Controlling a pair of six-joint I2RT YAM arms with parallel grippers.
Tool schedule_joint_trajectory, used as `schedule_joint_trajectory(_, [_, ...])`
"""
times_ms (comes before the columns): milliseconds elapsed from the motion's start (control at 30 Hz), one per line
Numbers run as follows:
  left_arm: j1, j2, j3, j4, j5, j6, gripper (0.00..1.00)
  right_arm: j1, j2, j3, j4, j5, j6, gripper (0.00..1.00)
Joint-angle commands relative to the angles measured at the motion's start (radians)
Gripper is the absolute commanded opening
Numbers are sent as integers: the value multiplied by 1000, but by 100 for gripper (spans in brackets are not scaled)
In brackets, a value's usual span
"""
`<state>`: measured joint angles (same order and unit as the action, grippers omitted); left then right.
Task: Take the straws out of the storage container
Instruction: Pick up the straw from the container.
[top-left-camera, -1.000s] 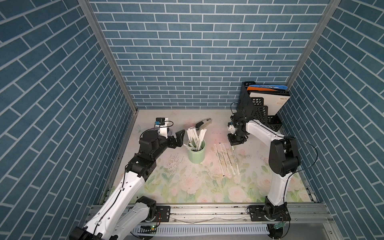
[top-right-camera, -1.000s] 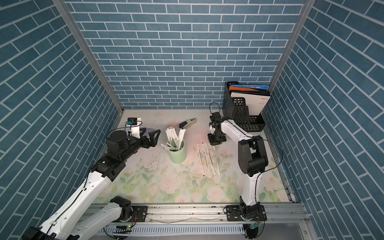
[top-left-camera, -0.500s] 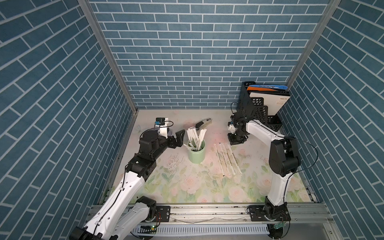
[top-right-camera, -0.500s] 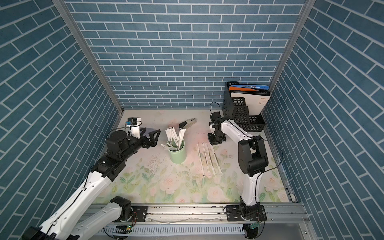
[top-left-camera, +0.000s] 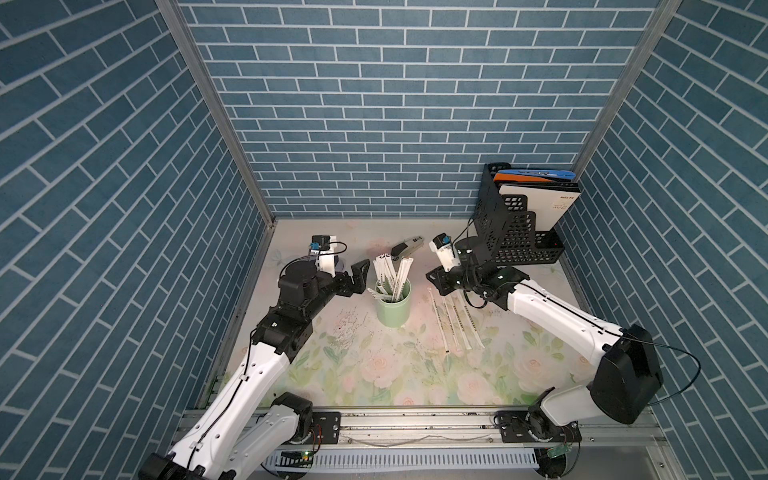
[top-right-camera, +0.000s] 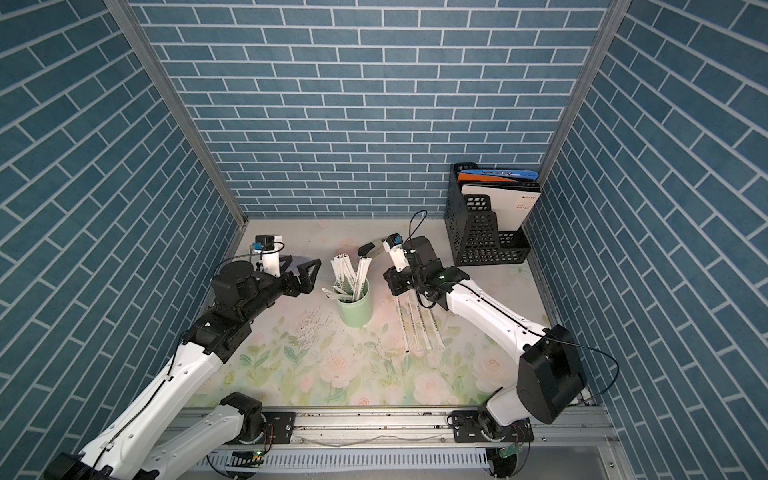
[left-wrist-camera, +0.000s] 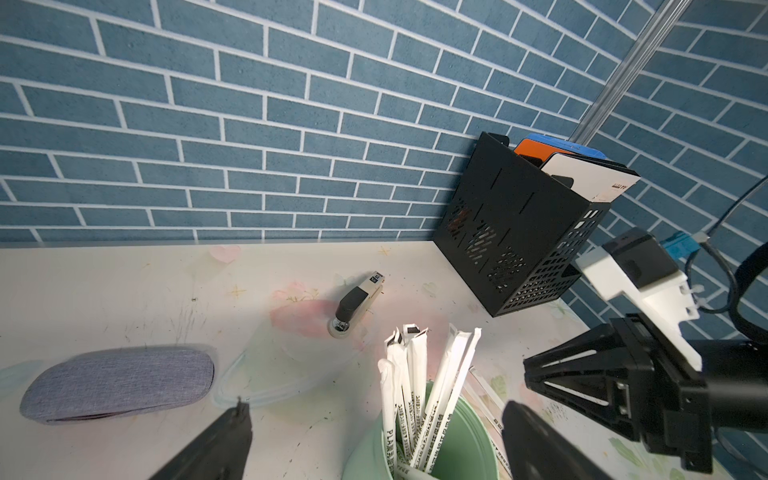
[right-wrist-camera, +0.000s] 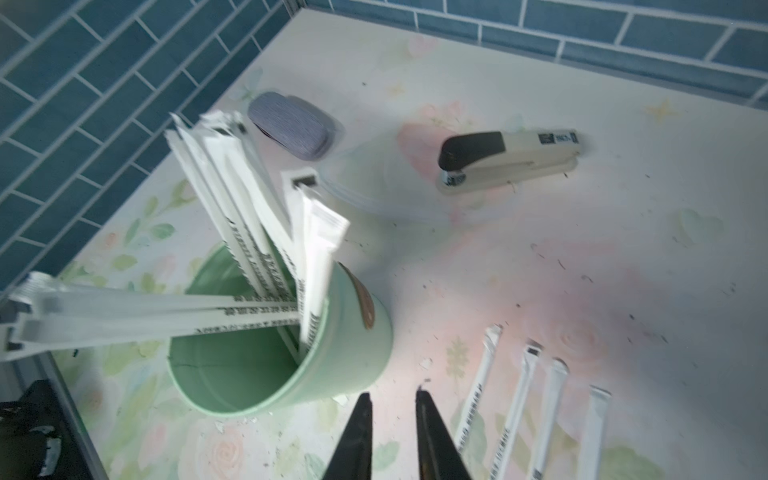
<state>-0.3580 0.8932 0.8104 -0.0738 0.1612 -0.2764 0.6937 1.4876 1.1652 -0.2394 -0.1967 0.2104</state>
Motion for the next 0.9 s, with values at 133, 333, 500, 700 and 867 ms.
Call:
schedule_joint_trajectory(133, [-2,-7,3,0,2,4,100,20,115,57,155,-54,45,21])
schedule_joint_trajectory(333, [-2,-4,4,0,5,3,100,23,145,72,186,-94,64,23])
schedule_joint_trajectory(500, [-2,-2,4,0,8,3,100,23,152,67,199,-115,73,24])
schedule_joint_trajectory(700, [-1,-2,4,0,6,3,100,26,166,65,210,-131,80,24])
schedule_joint_trajectory(867, [-2,0,5,0,8,3,100,26,181,63,226,-139,89,24])
